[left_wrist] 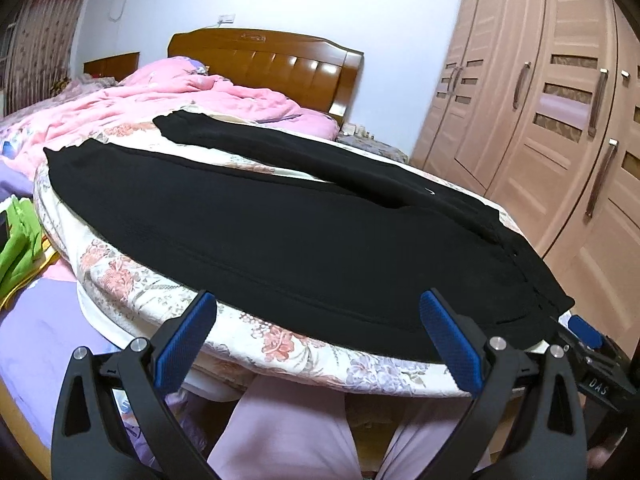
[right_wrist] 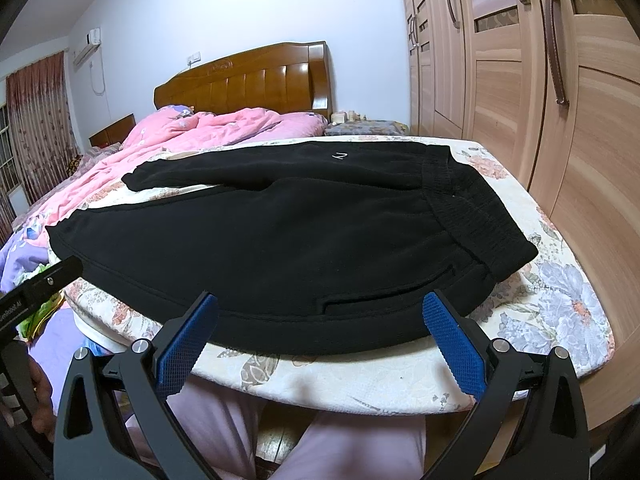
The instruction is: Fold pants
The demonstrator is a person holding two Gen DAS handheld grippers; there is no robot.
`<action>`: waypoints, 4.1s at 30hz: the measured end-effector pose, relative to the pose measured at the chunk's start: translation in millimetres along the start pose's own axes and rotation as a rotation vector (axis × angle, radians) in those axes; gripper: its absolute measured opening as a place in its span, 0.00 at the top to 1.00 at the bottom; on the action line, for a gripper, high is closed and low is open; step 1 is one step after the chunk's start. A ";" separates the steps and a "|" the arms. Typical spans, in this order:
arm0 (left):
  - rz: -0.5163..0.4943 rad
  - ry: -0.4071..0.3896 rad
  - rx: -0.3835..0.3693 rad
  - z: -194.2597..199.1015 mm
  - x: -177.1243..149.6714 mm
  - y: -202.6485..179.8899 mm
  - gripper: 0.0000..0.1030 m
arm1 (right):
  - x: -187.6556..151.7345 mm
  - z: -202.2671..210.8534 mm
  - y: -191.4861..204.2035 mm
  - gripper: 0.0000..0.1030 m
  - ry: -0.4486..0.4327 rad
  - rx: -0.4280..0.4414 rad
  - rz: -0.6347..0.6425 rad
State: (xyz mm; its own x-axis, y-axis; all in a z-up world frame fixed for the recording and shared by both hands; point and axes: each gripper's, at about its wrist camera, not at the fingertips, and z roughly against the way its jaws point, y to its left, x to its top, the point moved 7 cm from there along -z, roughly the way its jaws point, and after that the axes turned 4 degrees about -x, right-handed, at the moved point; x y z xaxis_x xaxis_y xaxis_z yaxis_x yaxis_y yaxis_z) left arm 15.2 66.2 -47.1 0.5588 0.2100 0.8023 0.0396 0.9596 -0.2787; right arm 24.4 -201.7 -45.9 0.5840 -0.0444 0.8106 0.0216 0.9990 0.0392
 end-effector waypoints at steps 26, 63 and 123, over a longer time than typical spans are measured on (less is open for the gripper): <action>-0.481 0.151 -0.131 -169.3 147.6 -52.3 0.02 | 165.4 -168.1 -53.6 0.04 0.088 0.208 0.378; -0.712 0.763 -0.835 -482.0 226.4 -82.2 0.80 | 221.4 -237.6 -82.0 0.91 -0.002 0.236 0.459; 0.028 0.186 -0.386 -143.4 63.2 36.4 0.05 | 20.6 -108.5 -107.1 0.79 0.179 0.162 -0.467</action>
State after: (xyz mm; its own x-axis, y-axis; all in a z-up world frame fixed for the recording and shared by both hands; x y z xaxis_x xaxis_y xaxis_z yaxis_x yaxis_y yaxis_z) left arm 170.7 87.5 -82.2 0.7023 0.1636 0.6929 0.3098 0.8061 -0.5043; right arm 122.2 -309.1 -96.8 0.6722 -0.4686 0.5731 0.1949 0.8589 0.4737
